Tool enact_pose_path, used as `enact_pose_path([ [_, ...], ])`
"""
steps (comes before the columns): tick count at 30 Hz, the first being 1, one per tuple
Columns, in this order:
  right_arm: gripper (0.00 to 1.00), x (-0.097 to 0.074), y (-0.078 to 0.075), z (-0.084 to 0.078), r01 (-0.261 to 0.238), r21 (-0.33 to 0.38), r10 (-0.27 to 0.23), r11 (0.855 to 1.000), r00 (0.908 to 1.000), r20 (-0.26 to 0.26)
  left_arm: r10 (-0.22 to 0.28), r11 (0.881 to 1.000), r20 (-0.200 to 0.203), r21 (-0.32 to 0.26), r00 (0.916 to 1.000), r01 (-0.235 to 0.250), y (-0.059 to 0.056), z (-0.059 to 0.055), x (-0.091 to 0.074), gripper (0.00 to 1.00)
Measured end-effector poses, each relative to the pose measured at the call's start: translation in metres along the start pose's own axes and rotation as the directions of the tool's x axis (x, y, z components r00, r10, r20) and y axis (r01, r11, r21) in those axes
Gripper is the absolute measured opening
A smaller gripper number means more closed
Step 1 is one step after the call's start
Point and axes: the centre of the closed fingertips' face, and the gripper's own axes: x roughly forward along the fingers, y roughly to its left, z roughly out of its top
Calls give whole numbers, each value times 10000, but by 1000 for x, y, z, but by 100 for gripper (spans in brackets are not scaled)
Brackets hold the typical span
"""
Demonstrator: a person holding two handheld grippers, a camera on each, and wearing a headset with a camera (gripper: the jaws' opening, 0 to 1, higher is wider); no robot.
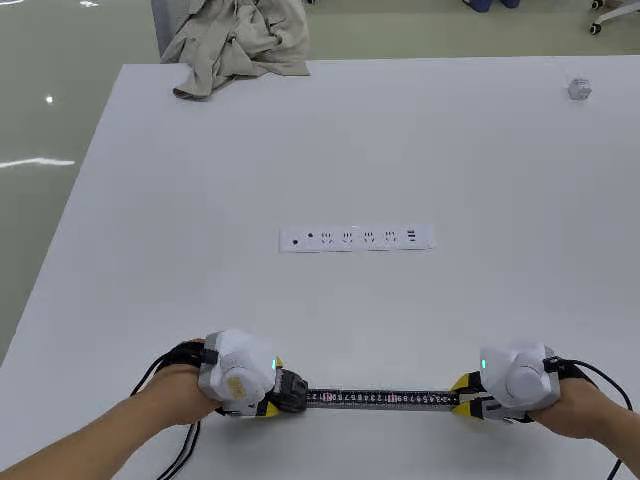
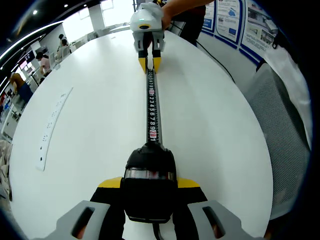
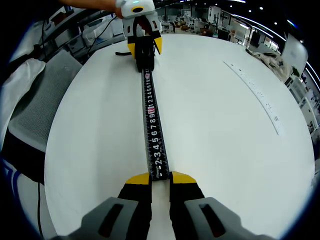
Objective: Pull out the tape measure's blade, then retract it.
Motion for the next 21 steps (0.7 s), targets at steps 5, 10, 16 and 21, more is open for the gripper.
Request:
enact_pose_path([
  [5, 12, 1, -1, -1, 4, -31, -4, 10000, 10000, -55, 64, 10000, -8, 23, 10000, -64, 0, -1, 1, 34],
  [10, 12, 2, -1, -1, 28, -82, -29, 10000, 9998, -174, 94, 9999, -24, 35, 10000, -94, 0, 0, 2, 34],
  [16, 13, 1, 0, 1, 28, -154, -34, 9999, 9993, -378, 159, 9999, -43, 53, 9999, -159, 0, 0, 1, 34],
  [21, 14, 2, -1, 0, 1, -158, -8, 9999, 9988, -480, 144, 9999, -39, 69, 9999, -143, 1, 1, 2, 35],
])
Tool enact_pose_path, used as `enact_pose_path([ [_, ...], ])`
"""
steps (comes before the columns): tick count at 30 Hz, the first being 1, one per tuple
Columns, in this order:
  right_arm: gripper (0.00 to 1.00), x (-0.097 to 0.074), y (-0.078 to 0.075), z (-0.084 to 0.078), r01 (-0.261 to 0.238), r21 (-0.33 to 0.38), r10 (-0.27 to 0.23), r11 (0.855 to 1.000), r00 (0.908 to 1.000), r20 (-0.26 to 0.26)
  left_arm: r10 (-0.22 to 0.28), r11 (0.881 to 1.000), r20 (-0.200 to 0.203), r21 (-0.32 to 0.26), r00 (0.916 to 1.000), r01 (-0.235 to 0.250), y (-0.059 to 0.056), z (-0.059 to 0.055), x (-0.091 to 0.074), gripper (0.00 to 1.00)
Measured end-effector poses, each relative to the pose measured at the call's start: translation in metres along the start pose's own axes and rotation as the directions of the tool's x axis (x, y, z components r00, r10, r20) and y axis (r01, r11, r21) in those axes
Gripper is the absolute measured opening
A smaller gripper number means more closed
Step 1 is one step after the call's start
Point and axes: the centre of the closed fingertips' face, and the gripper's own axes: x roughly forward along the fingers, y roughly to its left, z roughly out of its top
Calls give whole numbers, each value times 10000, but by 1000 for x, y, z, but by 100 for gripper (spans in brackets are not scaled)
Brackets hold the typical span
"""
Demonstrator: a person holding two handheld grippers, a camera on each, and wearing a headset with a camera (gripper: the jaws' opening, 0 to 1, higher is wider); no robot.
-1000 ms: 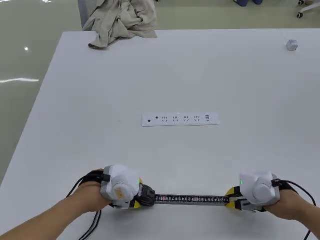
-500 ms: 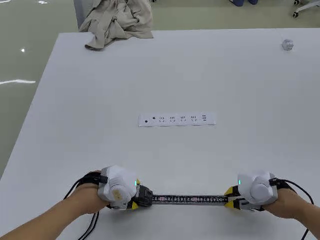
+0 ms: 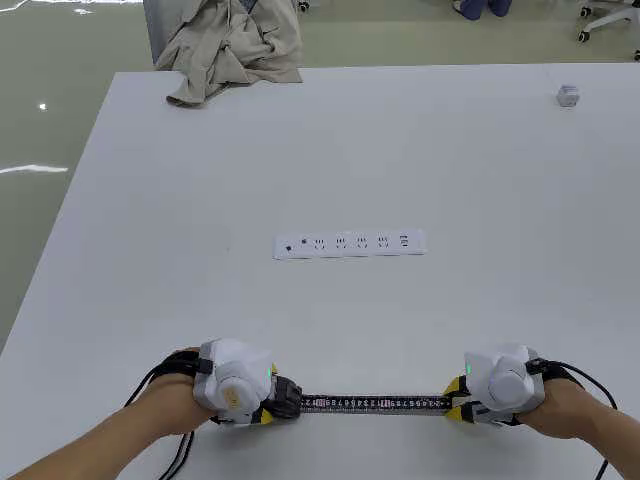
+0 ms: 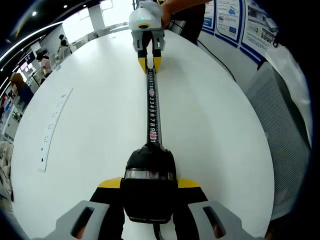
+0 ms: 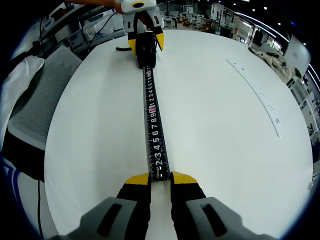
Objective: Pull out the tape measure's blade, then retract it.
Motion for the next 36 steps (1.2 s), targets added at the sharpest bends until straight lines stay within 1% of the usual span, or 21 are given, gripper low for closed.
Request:
enact_pose_path([
  [11, 15, 1, -1, 0, -42, -262, 35, 9996, 9996, -268, 43, 10000, 25, -42, 10000, -43, 1, 0, 0, 35],
  [19, 15, 0, 0, 0, 25, -282, -36, 9996, 9992, -400, 98, 9999, 105, -91, 9999, -97, 1, 1, -1, 35],
  [23, 16, 0, -1, 0, 60, -329, -76, 9994, 9989, -471, 153, 9998, 50, -145, 9999, -153, 1, 0, 0, 36],
  [25, 16, 0, 0, 0, 58, -457, -83, 9989, 9984, -552, 218, 9992, 92, -340, 9997, -215, 2, 0, 0, 36],
  [27, 16, 1, -1, 0, 64, -418, -88, 9991, 9983, -583, 361, 9980, 163, -530, 9992, -352, 3, -1, 0, 36],
  [31, 16, 1, -1, 0, 72, -324, -90, 9995, 9984, -561, 478, 9959, 285, -784, 9985, -454, 3, -2, -1, 37],
  [34, 18, 0, -2, 0, 154, -317, -172, 9994, 9982, -583, 539, 9950, 327, -865, 9980, -509, 4, 0, -2, 37],
  [35, 18, 0, -2, 0, 197, -250, -211, 9995, 9981, -586, 591, 9939, 456, -962, 9972, -545, 5, 2, -2, 39],
  [36, 19, 0, -3, 0, 214, -235, -227, 9995, 9981, -578, 667, 9928, 475, -1023, 9966, -616, 7, 3, -3, 40],
])
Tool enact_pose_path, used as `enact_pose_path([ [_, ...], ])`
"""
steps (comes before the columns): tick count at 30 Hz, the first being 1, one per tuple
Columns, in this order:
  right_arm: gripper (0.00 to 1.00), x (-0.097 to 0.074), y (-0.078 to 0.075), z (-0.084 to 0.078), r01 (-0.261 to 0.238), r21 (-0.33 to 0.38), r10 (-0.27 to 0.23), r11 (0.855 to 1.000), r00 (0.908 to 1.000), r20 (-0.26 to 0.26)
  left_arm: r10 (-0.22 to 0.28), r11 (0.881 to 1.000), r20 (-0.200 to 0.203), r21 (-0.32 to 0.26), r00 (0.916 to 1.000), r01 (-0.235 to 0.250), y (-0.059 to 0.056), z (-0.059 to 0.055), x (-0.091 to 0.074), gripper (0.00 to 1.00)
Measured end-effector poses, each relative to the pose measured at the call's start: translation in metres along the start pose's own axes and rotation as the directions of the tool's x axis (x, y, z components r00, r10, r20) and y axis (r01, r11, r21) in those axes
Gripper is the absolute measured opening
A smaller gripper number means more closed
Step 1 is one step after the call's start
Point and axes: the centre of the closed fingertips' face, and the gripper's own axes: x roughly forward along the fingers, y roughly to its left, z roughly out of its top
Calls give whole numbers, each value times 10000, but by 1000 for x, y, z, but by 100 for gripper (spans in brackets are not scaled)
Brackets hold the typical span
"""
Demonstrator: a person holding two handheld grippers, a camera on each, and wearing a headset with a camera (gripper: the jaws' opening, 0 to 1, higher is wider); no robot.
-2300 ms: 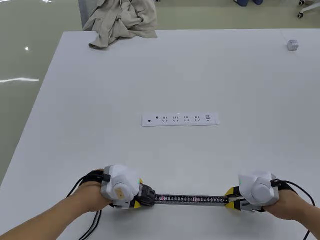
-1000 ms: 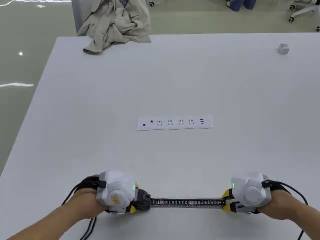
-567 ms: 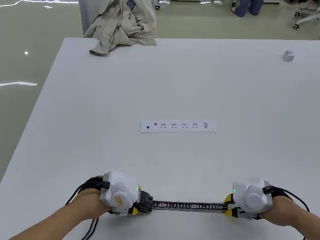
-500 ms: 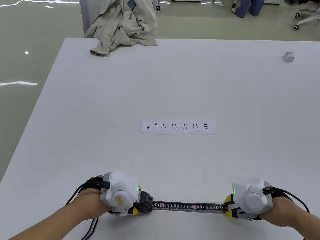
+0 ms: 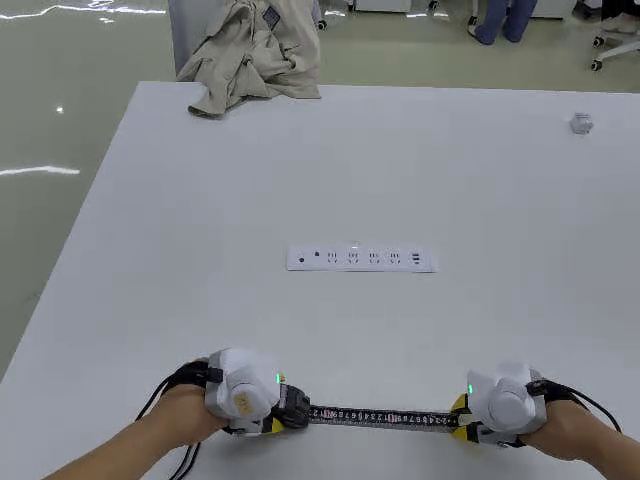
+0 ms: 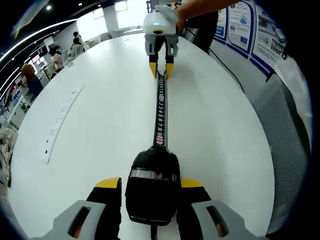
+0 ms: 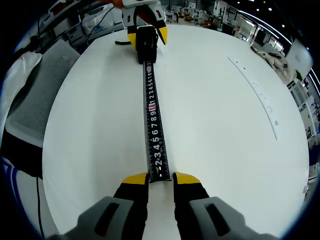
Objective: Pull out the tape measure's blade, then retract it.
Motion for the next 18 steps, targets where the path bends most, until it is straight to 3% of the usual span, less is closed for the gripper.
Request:
enact_pose_path([
  [5, 23, 0, 2, 0, -25, 209, 24, 9998, 10000, 47, 83, 10000, 1, -10, 10000, -83, 1, 3, -1, 44],
  [11, 26, 0, 4, 1, 110, 536, -119, 9985, 9998, 156, 463, 9956, 261, -828, 9986, -440, 5, 7, -6, 46],
  [13, 26, 0, 4, 1, 199, 660, -213, 9976, 9996, 202, 674, 9852, 475, -1612, 9966, -590, 6, 9, -8, 47],
  [14, 27, 0, 4, 2, 289, 780, -311, 9965, 9991, 272, 866, 9694, 739, -2362, 9935, -669, 9, 11, -9, 48],
  [15, 27, -1, 2, 3, 431, 844, -463, 9955, 9983, 365, 968, 9598, 821, -2713, 9919, -712, 11, 10, -10, 50],
  [18, 27, -3, 2, 7, 588, 1323, -679, 9895, 9956, 648, 1180, 9503, 823, -2985, 9896, -885, 11, 4, -11, 51],
])
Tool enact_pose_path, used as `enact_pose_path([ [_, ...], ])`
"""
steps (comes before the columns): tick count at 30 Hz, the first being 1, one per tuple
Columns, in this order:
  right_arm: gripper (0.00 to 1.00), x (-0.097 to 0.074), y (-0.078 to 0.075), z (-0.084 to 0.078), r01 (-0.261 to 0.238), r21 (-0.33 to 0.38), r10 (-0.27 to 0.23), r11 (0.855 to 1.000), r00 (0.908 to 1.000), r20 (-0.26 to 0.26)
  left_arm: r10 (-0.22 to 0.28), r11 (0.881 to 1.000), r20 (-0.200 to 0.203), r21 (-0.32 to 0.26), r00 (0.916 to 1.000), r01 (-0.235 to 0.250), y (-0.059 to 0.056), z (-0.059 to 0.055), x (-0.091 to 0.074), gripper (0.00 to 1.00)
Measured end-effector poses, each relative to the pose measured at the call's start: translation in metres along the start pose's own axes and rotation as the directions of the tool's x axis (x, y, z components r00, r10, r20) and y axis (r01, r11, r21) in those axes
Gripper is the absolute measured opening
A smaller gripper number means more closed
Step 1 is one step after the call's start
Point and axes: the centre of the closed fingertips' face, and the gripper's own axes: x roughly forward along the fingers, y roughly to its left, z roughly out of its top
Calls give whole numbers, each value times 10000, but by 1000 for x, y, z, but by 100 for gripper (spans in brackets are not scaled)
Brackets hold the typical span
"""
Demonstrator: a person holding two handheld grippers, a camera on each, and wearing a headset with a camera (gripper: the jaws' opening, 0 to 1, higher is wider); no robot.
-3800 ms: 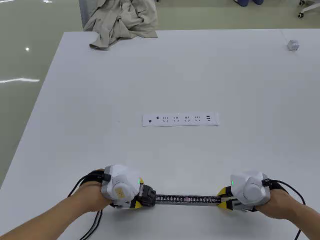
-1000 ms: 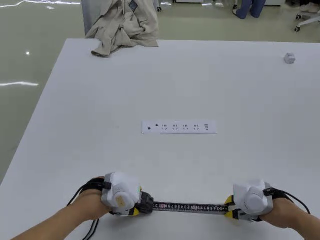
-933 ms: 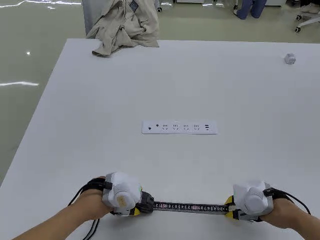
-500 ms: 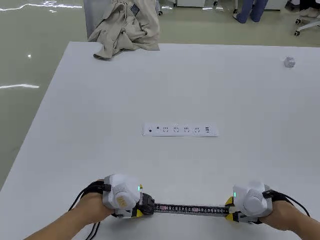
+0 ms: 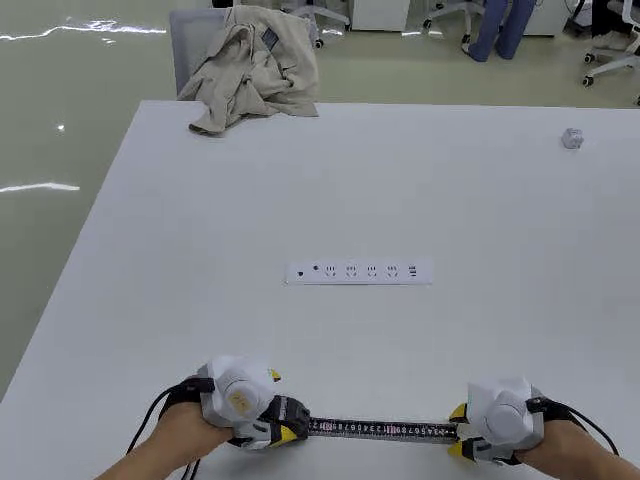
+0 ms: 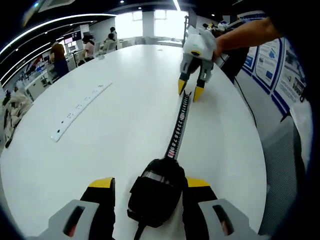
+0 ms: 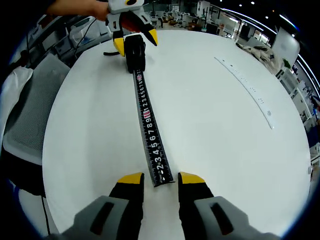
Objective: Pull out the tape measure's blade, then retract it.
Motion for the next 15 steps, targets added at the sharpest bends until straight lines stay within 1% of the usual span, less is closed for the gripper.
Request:
enact_pose_path([
  [1, 28, 0, 0, 0, 28, 117, -29, 9999, 10000, 38, 131, 9997, 75, -211, 9999, -129, 0, 1, -2, 51],
  [4, 29, 0, 0, -1, 119, 408, -124, 9991, 9998, 122, 322, 9981, 214, -525, 9993, -311, -1, 2, -6, 51],
  [6, 32, 0, 1, -2, 182, 549, -191, 9983, 9997, 161, 539, 9967, 178, -613, 9984, -527, 0, 2, -8, 52],
  [7, 32, 0, 1, -2, 205, 622, -216, 9979, 9996, 170, 545, 9962, 227, -698, 9983, -528, -2, 3, -8, 53],
  [8, 32, -2, 2, -1, 241, 727, -256, 9971, 9995, 196, 635, 9950, 279, -784, 9976, -612, -2, 5, -10, 53],
  [10, 35, -3, 3, 0, 305, 1007, -332, 9944, 9991, 255, 831, 9928, 242, -883, 9962, -807, -2, 5, -11, 53],
  [11, 36, -3, 4, 0, 331, 1095, -367, 9934, 9989, 305, 898, 9905, 292, -1072, 9955, -862, -3, 7, -12, 54],
  [13, 39, -4, 3, 0, 486, 1338, -541, 9898, 9978, 373, 1116, 9856, 175, -1298, 9936, -1085, -3, 3, -12, 58],
  [15, 42, -6, 1, 0, 661, 1550, -729, 9857, 9966, 388, 1204, 9819, 150, -1489, 9926, -1169, -5, 1, -12, 60],
])
